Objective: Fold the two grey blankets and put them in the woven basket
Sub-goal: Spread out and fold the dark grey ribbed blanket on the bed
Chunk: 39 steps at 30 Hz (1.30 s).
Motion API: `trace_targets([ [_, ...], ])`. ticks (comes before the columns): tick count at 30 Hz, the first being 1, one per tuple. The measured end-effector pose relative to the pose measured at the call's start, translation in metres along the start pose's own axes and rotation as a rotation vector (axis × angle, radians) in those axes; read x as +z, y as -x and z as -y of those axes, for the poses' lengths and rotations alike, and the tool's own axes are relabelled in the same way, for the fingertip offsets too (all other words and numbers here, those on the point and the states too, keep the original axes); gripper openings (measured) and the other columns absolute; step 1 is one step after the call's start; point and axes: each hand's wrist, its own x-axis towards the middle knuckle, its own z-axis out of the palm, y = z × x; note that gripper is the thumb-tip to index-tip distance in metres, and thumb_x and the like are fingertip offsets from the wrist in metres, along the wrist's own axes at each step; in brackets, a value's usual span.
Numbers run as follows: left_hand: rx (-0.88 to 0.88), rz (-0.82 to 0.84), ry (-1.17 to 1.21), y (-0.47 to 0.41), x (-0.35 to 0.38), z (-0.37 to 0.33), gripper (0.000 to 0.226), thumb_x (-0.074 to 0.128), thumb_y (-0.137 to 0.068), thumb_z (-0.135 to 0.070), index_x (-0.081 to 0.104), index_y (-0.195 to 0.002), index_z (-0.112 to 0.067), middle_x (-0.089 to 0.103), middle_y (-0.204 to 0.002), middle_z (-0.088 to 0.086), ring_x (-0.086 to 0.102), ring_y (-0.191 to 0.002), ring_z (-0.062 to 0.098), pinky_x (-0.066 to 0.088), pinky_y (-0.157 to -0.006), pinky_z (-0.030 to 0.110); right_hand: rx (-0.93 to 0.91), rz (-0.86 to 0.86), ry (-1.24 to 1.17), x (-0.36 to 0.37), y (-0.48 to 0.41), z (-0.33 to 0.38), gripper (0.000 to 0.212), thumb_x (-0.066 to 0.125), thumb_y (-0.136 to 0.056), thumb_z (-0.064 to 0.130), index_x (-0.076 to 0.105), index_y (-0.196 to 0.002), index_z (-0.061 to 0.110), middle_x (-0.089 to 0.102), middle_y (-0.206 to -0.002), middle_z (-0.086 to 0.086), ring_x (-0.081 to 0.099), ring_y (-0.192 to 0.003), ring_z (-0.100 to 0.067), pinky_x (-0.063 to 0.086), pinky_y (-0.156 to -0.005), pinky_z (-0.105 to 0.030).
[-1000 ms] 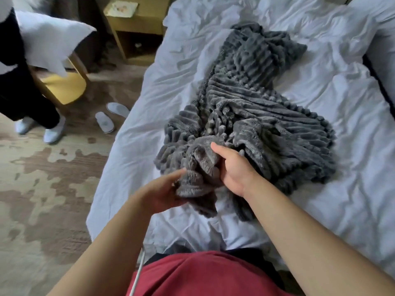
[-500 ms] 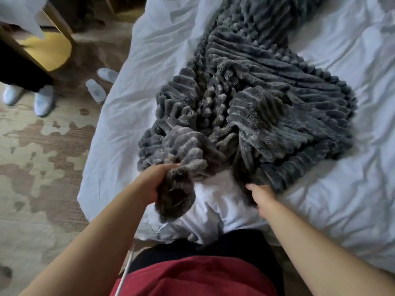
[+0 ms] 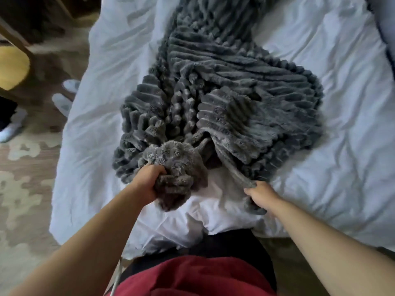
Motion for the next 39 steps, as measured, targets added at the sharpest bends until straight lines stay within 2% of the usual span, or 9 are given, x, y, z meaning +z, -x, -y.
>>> trace_targets([
  [3,-0.126,0.029,0.067,-0.019,0.016,-0.003,0.024,0.034,-0.088,0.000,0.052,-0.073,-0.002,0.058,-0.052,0.013,0.061,-0.044,0.024,0.053,-0.044,0.030,0.022,-0.187,0.042,-0.059,0.032,-0.030,0.022,0.052,-0.096,0.020,0.062,-0.110,0.006,0.065,-0.093,-0.013,0.060,-0.076,-0.025,0.043,-0.057,-0.024],
  [7,-0.160,-0.091,-0.022,-0.044,0.027,0.005,0.015,0.041,-0.088,-0.006,0.053,-0.079,-0.008,0.053,-0.076,0.014,0.057,-0.069,0.030,0.053,-0.074,0.045,0.315,-1.053,-0.316,-0.149,0.055,-0.089,0.036,0.043,-0.092,0.014,0.053,-0.124,0.001,0.055,-0.127,-0.025,0.053,-0.114,-0.041,0.042,-0.093,-0.040],
  [13,-0.111,-0.283,-0.191,-0.057,0.049,0.015,0.031,0.049,-0.086,-0.021,0.062,-0.108,-0.004,0.066,-0.098,0.015,0.065,-0.093,0.034,0.054,-0.086,0.046,0.384,-0.413,-0.208,-0.159,0.035,-0.120,0.025,0.058,-0.092,0.016,0.056,-0.114,0.004,0.060,-0.110,-0.016,0.059,-0.099,-0.038,0.050,-0.086,-0.044],
  [22,-0.207,0.088,-1.151,-0.015,0.089,0.032,0.019,0.047,-0.087,-0.004,0.065,-0.092,-0.001,0.063,-0.074,0.013,0.058,-0.062,0.024,0.047,-0.066,0.035,0.360,0.511,0.288,-0.166,-0.030,-0.116,0.028,0.070,-0.082,0.022,0.057,-0.103,0.011,0.064,-0.110,-0.014,0.066,-0.089,-0.027,0.055,-0.076,-0.035],
  [25,-0.192,0.011,-1.260,-0.025,0.110,-0.014,0.017,0.056,-0.088,-0.017,0.066,-0.097,-0.007,0.069,-0.089,0.012,0.063,-0.072,0.024,0.055,-0.066,0.034,0.334,0.433,0.393,-0.226,-0.064,-0.083,0.028,0.072,-0.080,0.021,0.063,-0.103,0.006,0.068,-0.104,-0.016,0.068,-0.086,-0.029,0.054,-0.074,-0.034],
  [29,0.261,-0.753,-0.881,-0.051,0.144,-0.090,0.048,0.059,-0.082,-0.025,0.048,-0.124,-0.004,0.053,-0.126,0.021,0.058,-0.102,0.036,0.047,-0.079,0.036,-0.096,-0.507,0.194,-0.293,-0.118,0.002,0.024,0.046,-0.089,0.008,0.062,-0.100,-0.006,0.059,-0.113,-0.028,0.058,-0.093,-0.041,0.048,-0.079,-0.044],
  [31,0.302,-0.879,-0.828,-0.062,0.155,-0.113,0.064,0.060,-0.077,-0.019,0.034,-0.135,-0.007,0.038,-0.137,0.019,0.052,-0.110,0.040,0.041,-0.074,0.036,-0.298,-0.707,0.052,-0.298,-0.133,0.066,0.027,0.039,-0.087,0.007,0.062,-0.101,0.001,0.053,-0.116,-0.023,0.053,-0.091,-0.040,0.039,-0.083,-0.041],
  [36,0.456,-0.875,-1.008,-0.107,0.157,-0.159,0.075,0.068,-0.073,-0.013,0.030,-0.137,-0.006,0.032,-0.140,0.017,0.051,-0.111,0.040,0.040,-0.072,0.038,-0.726,-0.289,0.208,-0.239,-0.180,0.194,0.044,0.044,-0.085,0.000,0.055,-0.122,0.020,0.047,-0.127,-0.010,0.051,-0.103,-0.030,0.036,-0.075,-0.028],
  [39,0.446,-0.829,-1.073,-0.159,0.142,-0.195,0.109,0.080,-0.071,-0.029,0.009,-0.151,-0.012,0.019,-0.152,0.017,0.044,-0.126,0.041,0.043,-0.095,0.045,-0.648,-0.114,0.416,-0.200,-0.232,0.241,0.080,0.054,-0.081,0.008,0.021,-0.146,0.039,0.019,-0.151,-0.013,0.056,-0.086,-0.032,0.043,-0.061,-0.029],
])
